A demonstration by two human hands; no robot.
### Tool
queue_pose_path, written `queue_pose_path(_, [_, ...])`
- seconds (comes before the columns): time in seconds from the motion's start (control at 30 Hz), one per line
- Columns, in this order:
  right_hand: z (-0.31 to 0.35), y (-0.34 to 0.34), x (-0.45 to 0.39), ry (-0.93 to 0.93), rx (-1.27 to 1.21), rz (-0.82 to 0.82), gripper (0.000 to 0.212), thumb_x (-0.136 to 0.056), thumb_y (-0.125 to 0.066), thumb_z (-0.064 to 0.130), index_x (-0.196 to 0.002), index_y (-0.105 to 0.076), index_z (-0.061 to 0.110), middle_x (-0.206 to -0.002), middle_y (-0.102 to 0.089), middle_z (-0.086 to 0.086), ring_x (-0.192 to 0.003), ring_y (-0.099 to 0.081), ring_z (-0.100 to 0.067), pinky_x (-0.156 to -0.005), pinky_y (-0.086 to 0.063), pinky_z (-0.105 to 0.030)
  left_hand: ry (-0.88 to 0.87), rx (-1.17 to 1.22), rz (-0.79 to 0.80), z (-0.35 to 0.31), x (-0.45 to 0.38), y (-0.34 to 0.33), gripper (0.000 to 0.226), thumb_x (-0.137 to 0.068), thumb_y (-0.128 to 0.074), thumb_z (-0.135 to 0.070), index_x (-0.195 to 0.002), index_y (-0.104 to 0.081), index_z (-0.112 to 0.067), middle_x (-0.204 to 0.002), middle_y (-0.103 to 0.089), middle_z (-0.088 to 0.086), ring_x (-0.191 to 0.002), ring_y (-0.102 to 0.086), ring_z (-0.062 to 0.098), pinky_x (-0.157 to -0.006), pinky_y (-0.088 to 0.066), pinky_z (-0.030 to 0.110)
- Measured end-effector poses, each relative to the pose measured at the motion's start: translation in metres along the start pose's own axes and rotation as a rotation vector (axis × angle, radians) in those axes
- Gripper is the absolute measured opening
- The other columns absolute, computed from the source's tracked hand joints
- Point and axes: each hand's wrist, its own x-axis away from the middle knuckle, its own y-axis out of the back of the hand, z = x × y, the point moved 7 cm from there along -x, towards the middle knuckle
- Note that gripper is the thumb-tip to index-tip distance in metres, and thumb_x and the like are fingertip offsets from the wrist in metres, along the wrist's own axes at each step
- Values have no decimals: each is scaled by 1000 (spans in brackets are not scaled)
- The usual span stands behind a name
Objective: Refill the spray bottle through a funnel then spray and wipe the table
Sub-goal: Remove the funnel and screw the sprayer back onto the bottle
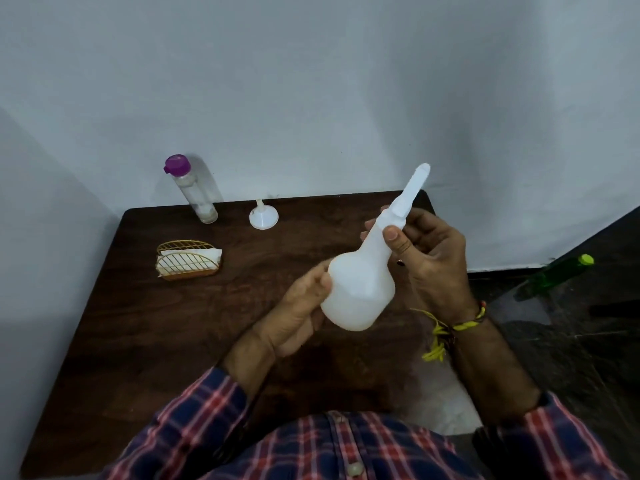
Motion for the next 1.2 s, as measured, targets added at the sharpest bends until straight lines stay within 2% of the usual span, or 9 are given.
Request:
queue_pose_path(0.13, [-2,-1,2,-34,-36,-8,40,-82,-69,15,-118,-62,-3,-105,-74,-19,-97,-72,-37,-84,-59,-50,9,95,-52,15,-1,-5,91,-51,-93,-52,-129,-59,-19,-127,-67,7,-116,-65,24,-84,-59,37])
queue_pose_path(0.3, [-1,-4,9,2,117,-79,41,-81,-71,23,-117,-66,2,-105,-76,-8,-95,-74,-22,-79,-62,-36,-222,-502,-294,4,-5,-3,98,-45,-93,-53,-133,-51,-38,-130,-57,-9,-118,-59,20,-87,-59,40])
queue_pose_path(0.37, [-1,-8,9,-3,123,-40,36,-86,-70,16,-118,-65,0,-107,-75,-10,-96,-74,-23,-79,-61,-34,-193,-495,-192,5,-7,-5,94,-49,-93,-46,-133,-49,-37,-129,-57,-8,-117,-59,18,-87,-59,38])
queue_pose_path(0.5, [-3,-11,5,-38,78,81,35,-90,-63,8,-123,-60,-4,-111,-73,-16,-101,-72,-28,-82,-60,-35,-42,-170,31,7,-3,7,88,-58,-89,-18,-135,-47,-28,-130,-59,1,-120,-60,24,-85,-57,40])
queue_pose_path(0.63, [-13,-15,7,-58,100,56,34,-90,-63,16,-122,-62,3,-109,-74,-9,-101,-72,-23,-81,-60,-32,-124,-649,-249,2,-4,4,98,-46,-95,-42,-130,-44,-40,-125,-54,-15,-114,-57,13,-87,-58,32])
queue_pose_path(0.7, [-15,-15,9,-40,130,20,31,-93,-62,15,-121,-63,4,-105,-75,-6,-97,-73,-20,-79,-59,-28,-173,-710,-321,5,-2,-3,103,-40,-93,-58,-129,-43,-42,-125,-54,-16,-114,-56,9,-89,-57,34])
queue_pose_path(0.9, [-12,-12,0,-104,-53,113,37,-88,-62,20,-120,-63,2,-105,-73,-15,-101,-71,-33,-85,-60,-42,42,-221,63,4,-5,9,97,-54,-91,-17,-137,-43,-28,-134,-57,3,-120,-60,23,-88,-57,42])
queue_pose_path(1.1, [-20,-12,3,-77,67,32,35,-85,-66,27,-115,-67,11,-104,-76,-7,-100,-73,-24,-86,-59,-37,-174,-741,-276,2,-6,-1,101,-43,-94,-53,-131,-44,-42,-127,-54,-17,-117,-56,12,-90,-58,37])
queue_pose_path(1.2, [-27,-10,4,-104,33,105,36,-88,-63,26,-118,-65,6,-105,-74,-10,-100,-71,-27,-85,-58,-39,-68,-637,-135,10,-9,2,103,-46,-93,-48,-132,-37,-42,-128,-52,-15,-117,-57,13,-88,-58,37])
